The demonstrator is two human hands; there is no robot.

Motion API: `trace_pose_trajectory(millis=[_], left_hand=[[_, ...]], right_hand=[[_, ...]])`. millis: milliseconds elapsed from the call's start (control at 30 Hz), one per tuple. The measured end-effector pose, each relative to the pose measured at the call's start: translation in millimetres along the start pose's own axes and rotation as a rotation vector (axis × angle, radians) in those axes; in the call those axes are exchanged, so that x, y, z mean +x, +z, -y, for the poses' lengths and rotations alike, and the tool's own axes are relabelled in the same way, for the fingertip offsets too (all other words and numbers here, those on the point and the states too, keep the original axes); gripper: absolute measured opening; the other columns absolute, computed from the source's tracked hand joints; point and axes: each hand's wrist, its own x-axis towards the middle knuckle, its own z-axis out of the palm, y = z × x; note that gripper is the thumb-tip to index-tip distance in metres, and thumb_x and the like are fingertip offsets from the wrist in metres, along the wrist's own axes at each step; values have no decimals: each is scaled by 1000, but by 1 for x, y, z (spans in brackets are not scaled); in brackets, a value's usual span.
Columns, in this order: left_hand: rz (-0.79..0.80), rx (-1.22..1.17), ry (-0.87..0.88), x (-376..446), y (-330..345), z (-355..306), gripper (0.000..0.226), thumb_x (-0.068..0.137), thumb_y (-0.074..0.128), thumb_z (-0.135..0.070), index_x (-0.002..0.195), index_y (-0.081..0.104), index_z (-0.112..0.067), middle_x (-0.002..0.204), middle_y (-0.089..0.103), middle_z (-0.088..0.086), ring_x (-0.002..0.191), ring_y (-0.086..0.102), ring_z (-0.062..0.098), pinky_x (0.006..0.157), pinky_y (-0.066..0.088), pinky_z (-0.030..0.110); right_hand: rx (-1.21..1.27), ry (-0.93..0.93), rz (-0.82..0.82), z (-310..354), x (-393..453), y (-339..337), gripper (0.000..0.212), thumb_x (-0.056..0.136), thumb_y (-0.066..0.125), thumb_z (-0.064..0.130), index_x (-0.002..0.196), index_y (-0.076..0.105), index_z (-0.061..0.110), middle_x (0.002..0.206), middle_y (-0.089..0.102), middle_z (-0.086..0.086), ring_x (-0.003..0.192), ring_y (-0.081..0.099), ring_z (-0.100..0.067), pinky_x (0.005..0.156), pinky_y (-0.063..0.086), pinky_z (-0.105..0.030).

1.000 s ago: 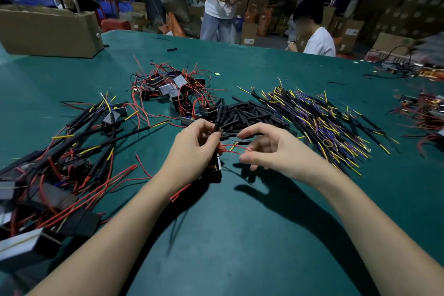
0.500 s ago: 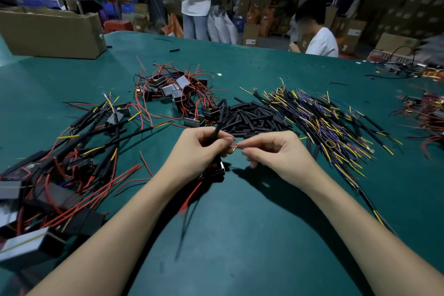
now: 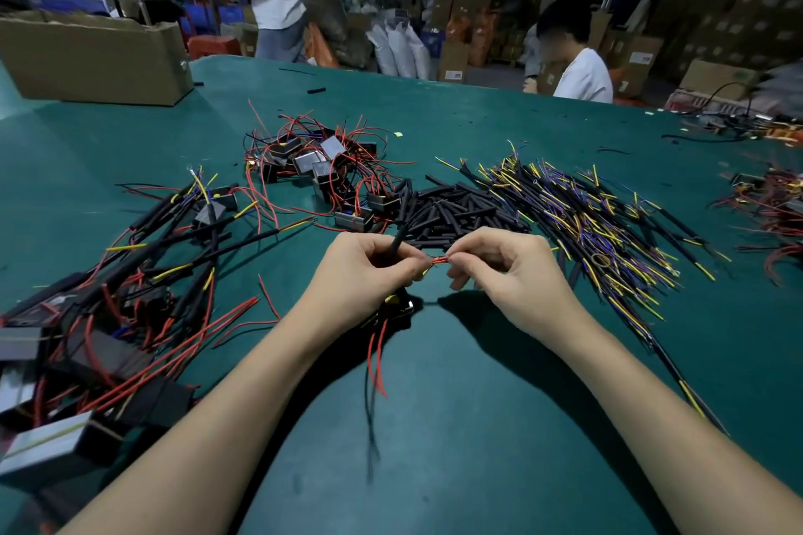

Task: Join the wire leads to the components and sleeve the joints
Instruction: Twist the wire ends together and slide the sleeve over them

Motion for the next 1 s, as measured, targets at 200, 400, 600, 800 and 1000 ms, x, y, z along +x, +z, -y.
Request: trace_pose_trajectory(millis=[200, 400, 600, 800, 1000], left_hand=[[-176, 7, -63, 2, 1, 2, 10, 85, 69, -18, 75, 72, -16, 72, 72, 0, 69, 64, 11, 71, 53, 26], [-248, 3, -87, 3, 4, 1, 11, 86, 67, -20, 76, 71, -17, 73, 71, -2, 71, 64, 10, 76, 53, 27], [-243, -4, -90, 3, 4, 2, 11, 85, 67, -19, 75, 70, -17, 73, 71, -1, 73, 66, 13, 80, 53, 31], [-265, -33, -89, 5, 3, 3, 13, 85, 67, -18, 72, 69, -18, 72, 71, 0, 69, 62, 10, 82, 53, 34], [-252, -27, -100, 4, 3, 2, 13, 85, 67, -21, 73, 69, -20, 74, 72, 0, 72, 65, 11, 83, 54, 35]], right_hand=[[-94, 216, -289, -15, 12, -29, 11, 92, 62, 17, 87, 71, 16, 83, 72, -1, 75, 61, -10, 71, 45, -20], [-632, 153, -42, -22, 20, -14, 11, 88, 65, 21, 92, 75, 18, 91, 62, 3, 91, 54, -16, 80, 45, -31], [-917, 83, 148, -14, 37, -12, 15, 91, 60, 28, 99, 72, 24, 104, 61, 3, 111, 46, -17, 78, 41, -29], [-689, 210, 49, -15, 42, -19, 13, 88, 64, 28, 89, 73, 18, 85, 68, 0, 84, 60, -20, 80, 50, -38], [-751, 441, -94, -15, 65, 1, 23, 87, 63, 37, 86, 72, 15, 91, 69, -6, 91, 61, -30, 69, 39, -29]])
